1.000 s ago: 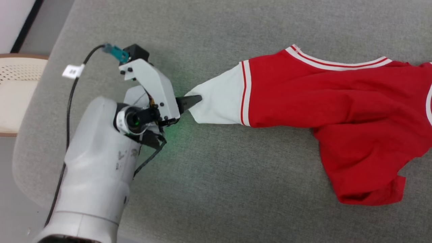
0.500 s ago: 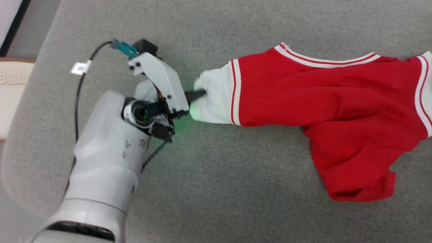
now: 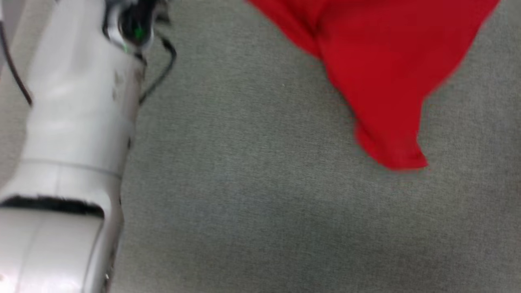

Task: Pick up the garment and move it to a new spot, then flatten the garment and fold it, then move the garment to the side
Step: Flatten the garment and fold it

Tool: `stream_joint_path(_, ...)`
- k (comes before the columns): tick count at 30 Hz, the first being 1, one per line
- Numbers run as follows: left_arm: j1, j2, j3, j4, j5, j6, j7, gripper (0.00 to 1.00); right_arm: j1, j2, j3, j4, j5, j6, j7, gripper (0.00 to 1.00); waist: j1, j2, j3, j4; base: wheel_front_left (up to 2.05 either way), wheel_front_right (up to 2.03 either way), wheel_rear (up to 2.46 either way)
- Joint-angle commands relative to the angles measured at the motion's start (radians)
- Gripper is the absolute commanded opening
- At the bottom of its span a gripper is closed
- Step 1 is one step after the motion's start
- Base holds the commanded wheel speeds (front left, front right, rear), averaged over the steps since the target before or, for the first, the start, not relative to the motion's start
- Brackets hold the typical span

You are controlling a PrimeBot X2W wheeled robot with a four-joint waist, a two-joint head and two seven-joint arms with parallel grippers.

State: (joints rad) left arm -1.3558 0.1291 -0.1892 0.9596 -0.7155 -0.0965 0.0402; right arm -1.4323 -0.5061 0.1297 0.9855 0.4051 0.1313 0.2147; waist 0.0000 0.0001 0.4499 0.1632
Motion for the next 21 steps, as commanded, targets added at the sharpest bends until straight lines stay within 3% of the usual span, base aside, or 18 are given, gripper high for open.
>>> stream_joint_path(1,-0.043,-0.001,0.003,0.010,0.012,0.009,-0.039,0.00,-0.043,-0.001,-0.023,0.009,-0.023,-0.001,-0.036,0.00,0.0000,-0.0001,0.031,-0.029,0.00,0.00,0.00)
stream_joint_path(7,-0.284,0.026,0.017,0.067,0.056,0.023,-0.252,0.00,-0.287,0.054,-0.141,0.049,-0.112,-0.001,-0.243,0.00,0.0000,-0.0001,0.066,-0.073,0.00,0.00,0.00)
stream_joint_path(12,-0.406,0.043,0.057,0.111,0.052,0.015,-0.301,0.00,-0.422,0.093,-0.186,0.104,-0.202,-0.001,-0.327,0.00,0.0000,-0.0001,0.072,-0.098,0.00,0.00,0.00)
stream_joint_path(16,-0.400,0.037,0.063,0.154,0.039,-0.018,-0.305,0.00,-0.426,0.110,-0.164,0.152,-0.248,-0.001,-0.343,0.00,0.0000,-0.0001,0.061,-0.100,0.00,0.00,0.00)
stream_joint_path(21,-0.275,0.009,0.037,0.156,-0.030,-0.037,-0.278,0.00,-0.310,0.104,-0.107,0.182,-0.209,-0.001,-0.385,0.00,0.0000,-0.0001,0.025,-0.094,0.00,0.00,0.00)
